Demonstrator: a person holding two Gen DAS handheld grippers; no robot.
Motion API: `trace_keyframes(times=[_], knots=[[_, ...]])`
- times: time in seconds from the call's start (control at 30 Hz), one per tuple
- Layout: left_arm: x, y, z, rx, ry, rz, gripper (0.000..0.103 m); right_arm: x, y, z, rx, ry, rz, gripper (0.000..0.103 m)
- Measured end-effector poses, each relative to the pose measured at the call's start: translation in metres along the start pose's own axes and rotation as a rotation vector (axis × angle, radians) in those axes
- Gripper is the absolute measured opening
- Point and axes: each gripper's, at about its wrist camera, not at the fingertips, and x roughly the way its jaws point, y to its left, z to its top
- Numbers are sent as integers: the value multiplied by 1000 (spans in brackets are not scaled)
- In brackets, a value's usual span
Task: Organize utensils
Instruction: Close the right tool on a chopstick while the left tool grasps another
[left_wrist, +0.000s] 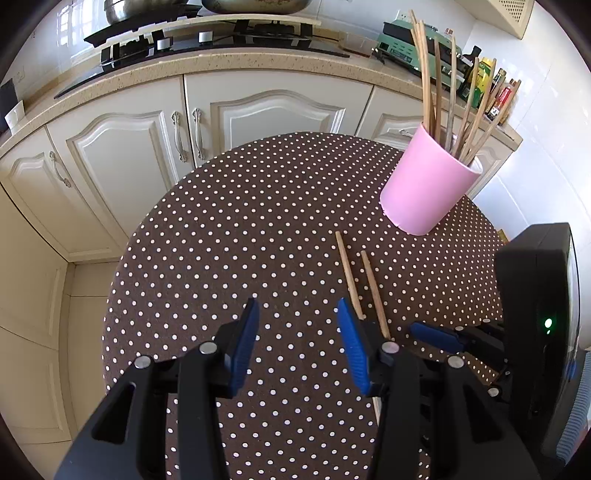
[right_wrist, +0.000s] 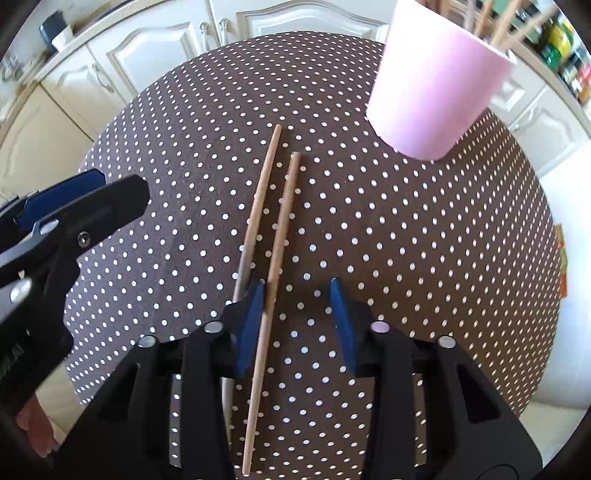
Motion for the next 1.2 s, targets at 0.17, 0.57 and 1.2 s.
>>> trace_keyframes(times=[0.17, 0.57, 1.2], knots=[[6, -8, 2, -6, 30, -19, 44, 2, -24, 9, 28, 34, 45, 6], [46, -57, 5, 94, 195, -3, 44, 1, -97, 15, 156, 58, 148, 6], [76, -83, 10, 115, 272, 87, 6, -4, -91, 13, 112, 95, 190, 6]])
